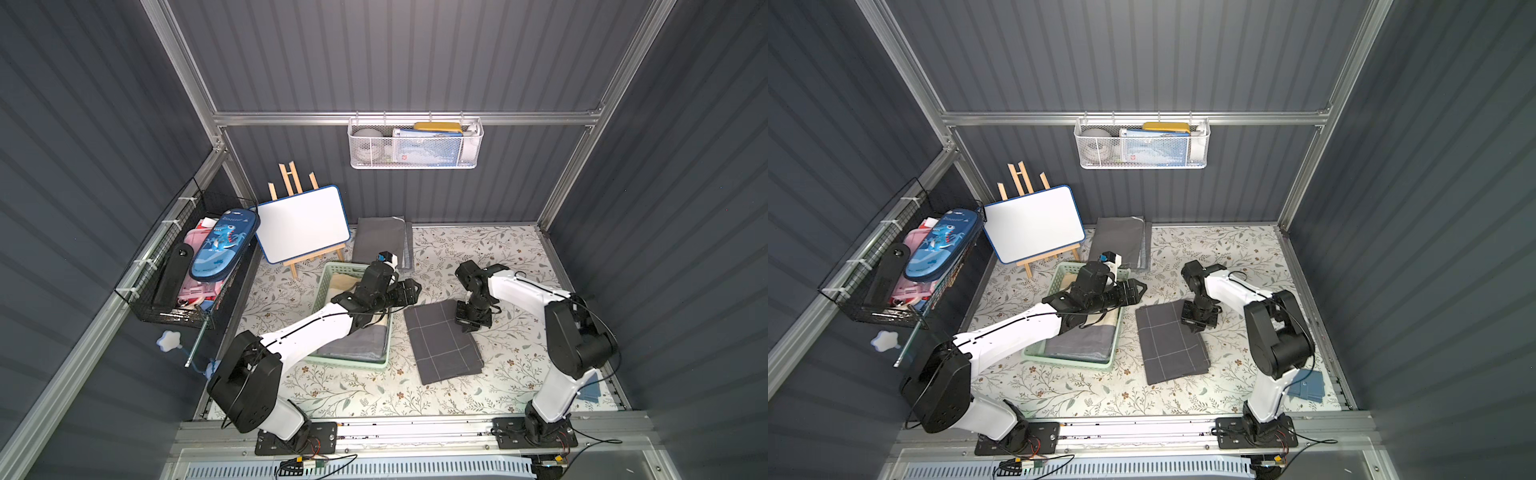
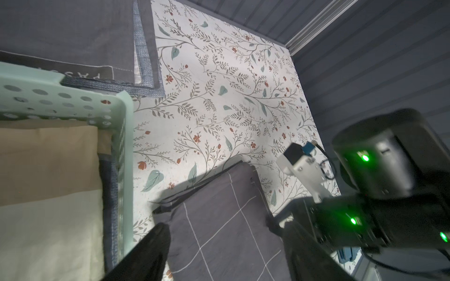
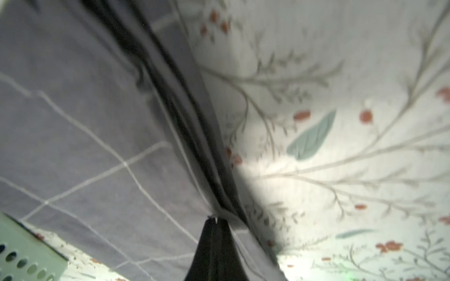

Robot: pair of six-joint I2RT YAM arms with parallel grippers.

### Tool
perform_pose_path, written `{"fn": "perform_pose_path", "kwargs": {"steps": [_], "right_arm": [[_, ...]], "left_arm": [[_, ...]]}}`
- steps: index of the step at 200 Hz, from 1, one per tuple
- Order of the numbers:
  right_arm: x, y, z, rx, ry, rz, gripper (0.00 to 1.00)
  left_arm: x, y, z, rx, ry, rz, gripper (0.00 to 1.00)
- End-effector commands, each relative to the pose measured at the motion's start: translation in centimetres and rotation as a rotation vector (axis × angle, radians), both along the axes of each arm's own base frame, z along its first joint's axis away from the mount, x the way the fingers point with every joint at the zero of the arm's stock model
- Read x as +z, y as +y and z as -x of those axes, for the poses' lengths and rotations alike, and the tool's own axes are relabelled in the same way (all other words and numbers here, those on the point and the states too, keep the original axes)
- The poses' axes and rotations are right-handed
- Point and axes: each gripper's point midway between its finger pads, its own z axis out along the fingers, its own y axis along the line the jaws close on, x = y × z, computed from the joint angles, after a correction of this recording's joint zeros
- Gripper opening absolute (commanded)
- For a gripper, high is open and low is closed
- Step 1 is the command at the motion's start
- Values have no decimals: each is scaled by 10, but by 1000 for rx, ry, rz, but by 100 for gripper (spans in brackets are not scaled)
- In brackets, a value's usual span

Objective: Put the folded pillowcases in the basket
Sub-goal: Adjust the pillowcase at the center of the board, then pick up the pillowcase from the center of the board.

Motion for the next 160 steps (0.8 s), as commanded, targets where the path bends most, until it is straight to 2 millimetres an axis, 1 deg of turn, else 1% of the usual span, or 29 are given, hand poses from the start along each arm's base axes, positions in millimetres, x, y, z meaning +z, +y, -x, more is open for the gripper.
{"fn": "perform_pose_path", "kwargs": {"steps": [1,12,23,31,43,56,72,87,93,111,124,143,156,157,160], "right_arm": [[-1,-2,-19,26,-45,21,0],[-14,-6,-13,15,8,29,0],[-28,-16,-3,-12,65,41,0],[-34,-22,1,-54,70,29,0],[-32,-33,6,-150,21,-28,0],[-29,-52,14,-249,-30,-51,0],[-24,-64,25,-269,-41,-49,0],[-23,-67,31,-242,-28,-33,0],[-22,-67,29,-234,-31,-37,0],[-19,-63,19,-214,-61,-63,0],[-14,-57,10,-210,-80,-98,0],[0,-50,-1,-215,-118,-140,0],[14,-49,-1,-216,-151,-151,0],[15,-49,-1,-216,-154,-152,0],[18,-49,0,-216,-160,-154,6]], "left_arm": [[9,-17,-4,-39,-19,28,78],[-3,-20,-3,-42,6,15,78],[-15,-24,-1,-45,34,1,78],[-24,-26,0,-45,52,-11,78],[-36,-30,1,-43,74,-38,78],[-50,-35,2,-45,95,-79,79],[-61,-43,3,-59,107,-118,79],[-69,-47,1,-57,119,-133,79],[-71,-49,1,-59,123,-132,79],[-79,-54,-4,-59,129,-135,79],[-84,-58,-9,-59,132,-154,79],[-93,-63,-16,-62,141,-179,79],[-99,-72,-21,-93,136,-191,79],[-99,-73,-21,-95,134,-193,78],[-101,-74,-23,-98,133,-200,78]]}}
